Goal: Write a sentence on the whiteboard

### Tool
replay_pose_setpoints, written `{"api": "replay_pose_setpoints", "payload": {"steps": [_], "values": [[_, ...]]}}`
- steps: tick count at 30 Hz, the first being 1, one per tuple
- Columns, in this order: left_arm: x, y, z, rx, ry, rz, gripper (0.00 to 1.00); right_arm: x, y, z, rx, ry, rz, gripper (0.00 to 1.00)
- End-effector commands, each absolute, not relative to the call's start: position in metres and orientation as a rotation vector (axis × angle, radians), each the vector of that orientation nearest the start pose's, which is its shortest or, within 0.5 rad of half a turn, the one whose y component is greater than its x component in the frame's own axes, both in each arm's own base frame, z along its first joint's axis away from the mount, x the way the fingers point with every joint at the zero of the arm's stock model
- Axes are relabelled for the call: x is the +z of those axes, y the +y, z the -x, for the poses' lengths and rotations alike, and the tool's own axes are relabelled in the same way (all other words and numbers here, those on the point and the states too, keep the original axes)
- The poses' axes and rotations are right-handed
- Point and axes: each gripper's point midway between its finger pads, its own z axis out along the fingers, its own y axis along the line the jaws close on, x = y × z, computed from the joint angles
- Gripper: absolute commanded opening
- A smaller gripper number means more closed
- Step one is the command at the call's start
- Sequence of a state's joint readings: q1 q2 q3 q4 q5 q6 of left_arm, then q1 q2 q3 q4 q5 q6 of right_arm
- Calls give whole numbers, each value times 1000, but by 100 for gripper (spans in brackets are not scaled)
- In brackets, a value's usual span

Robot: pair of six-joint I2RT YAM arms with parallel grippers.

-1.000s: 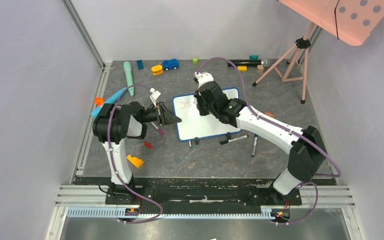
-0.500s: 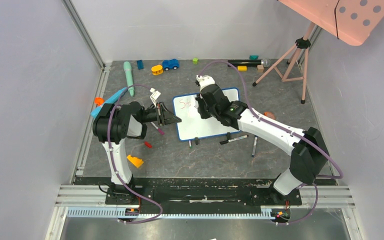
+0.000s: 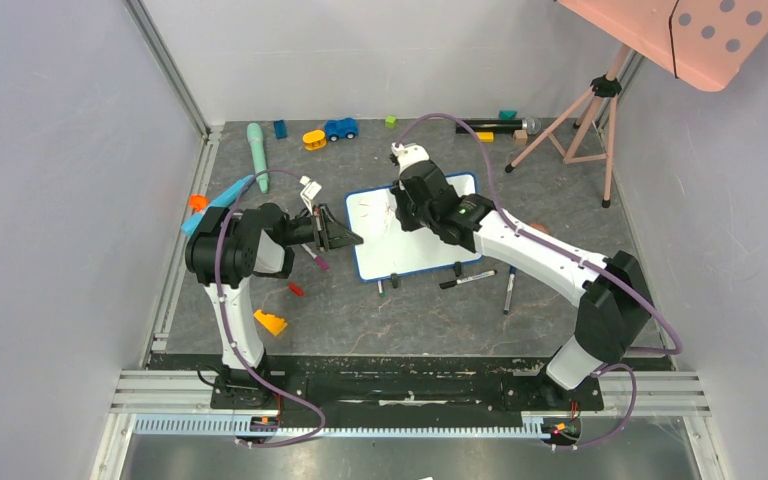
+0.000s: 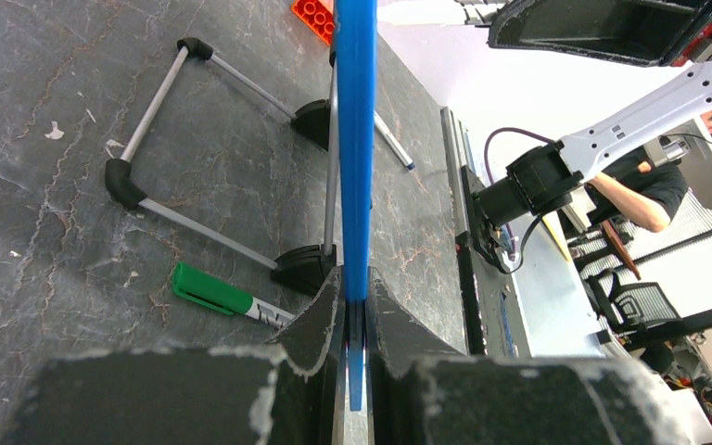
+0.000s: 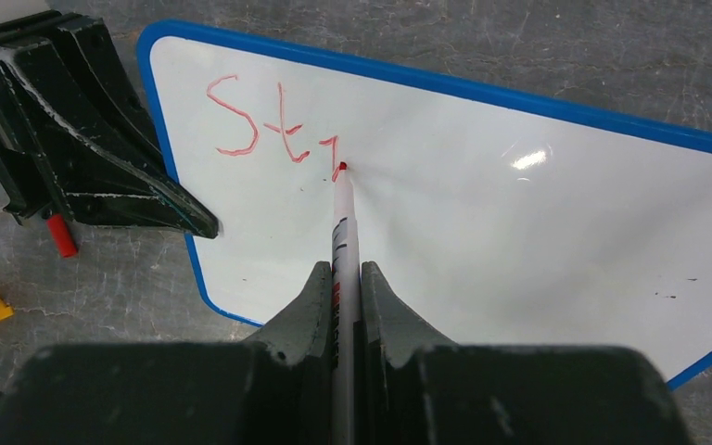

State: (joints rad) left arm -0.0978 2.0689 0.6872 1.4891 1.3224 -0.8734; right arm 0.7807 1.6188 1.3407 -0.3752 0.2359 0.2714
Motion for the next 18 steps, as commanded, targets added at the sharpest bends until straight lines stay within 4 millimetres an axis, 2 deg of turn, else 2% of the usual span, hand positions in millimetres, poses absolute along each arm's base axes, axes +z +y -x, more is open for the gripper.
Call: {"api": "replay_pose_setpoints", "payload": {"steps": [1, 18], "values": [[99, -210, -311, -1656, 1678, -693, 2, 196, 291, -366, 265, 2142, 387, 0], [98, -210, -311, -1657, 1680, -691, 2, 204, 286, -368, 278, 2133, 369, 0]]}}
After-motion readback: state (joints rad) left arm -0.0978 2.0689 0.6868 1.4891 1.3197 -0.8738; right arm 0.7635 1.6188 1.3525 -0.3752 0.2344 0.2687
